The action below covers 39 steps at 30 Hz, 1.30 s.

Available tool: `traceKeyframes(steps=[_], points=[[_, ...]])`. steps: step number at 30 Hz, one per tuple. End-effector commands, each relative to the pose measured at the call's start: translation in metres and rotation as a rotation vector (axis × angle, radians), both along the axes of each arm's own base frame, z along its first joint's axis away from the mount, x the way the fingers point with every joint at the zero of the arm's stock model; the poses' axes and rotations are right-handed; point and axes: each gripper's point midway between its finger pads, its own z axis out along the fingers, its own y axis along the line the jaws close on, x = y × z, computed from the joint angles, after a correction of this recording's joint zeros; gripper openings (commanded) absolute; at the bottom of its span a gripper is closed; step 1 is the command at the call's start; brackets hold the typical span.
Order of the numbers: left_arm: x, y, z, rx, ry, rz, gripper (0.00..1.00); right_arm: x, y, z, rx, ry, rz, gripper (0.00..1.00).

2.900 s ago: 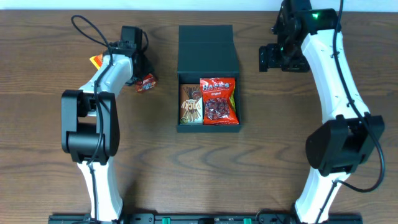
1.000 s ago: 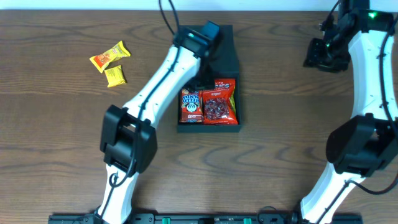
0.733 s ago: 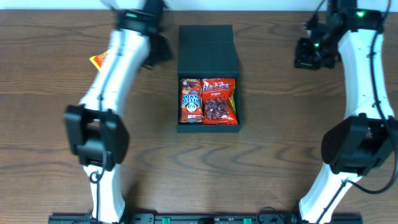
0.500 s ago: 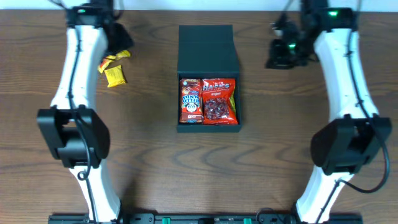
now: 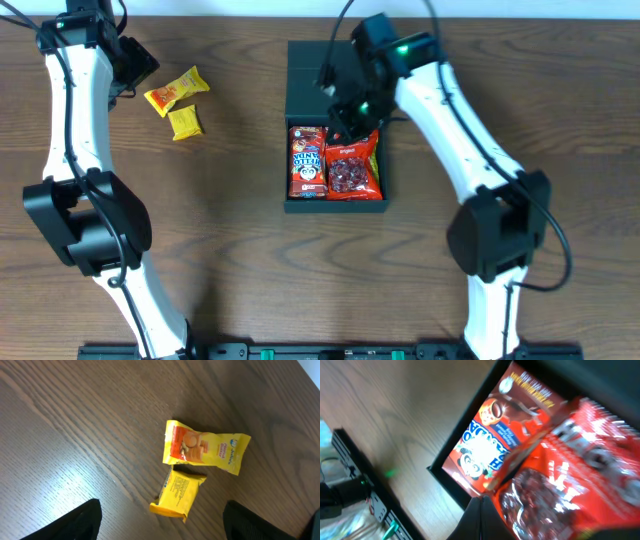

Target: Pack container

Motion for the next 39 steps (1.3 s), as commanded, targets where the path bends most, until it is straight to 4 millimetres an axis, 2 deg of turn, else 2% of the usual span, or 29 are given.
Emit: traceKeyframes(steps=[1,9,18,21,26,33,36,39], points=[[0.002,-0.001,0.011,0.012,-0.022,-0.029,0.79,-0.014,0.016,-0.021,0.023,0.058,0.075,0.02],[0.001,-0.001,0.011,0.018,-0.014,-0.048,0.79,-0.021,0.031,-0.048,0.005,0.096,0.114,0.01],[-0.002,-0.002,0.009,0.017,-0.002,-0.049,0.79,-0.023,0.031,-0.089,-0.03,0.172,0.111,0.02],[-0.002,-0.002,0.009,0.02,0.002,-0.058,0.79,-0.021,0.032,-0.091,-0.027,0.165,0.112,0.02],[-0.003,-0.002,0.009,0.019,0.006,-0.058,0.79,-0.018,0.031,-0.085,-0.022,0.161,0.106,0.01],[-0.003,-0.002,0.009,0.019,0.007,-0.058,0.79,0.0,0.03,-0.04,0.022,0.068,0.096,0.01],[-0.003,-0.003,0.008,0.02,0.01,-0.063,0.79,0.011,0.016,-0.023,0.0,0.011,0.069,0.02],[-0.005,-0.003,0.005,0.018,0.021,-0.066,0.79,0.023,-0.021,-0.015,-0.115,-0.04,0.011,0.02]])
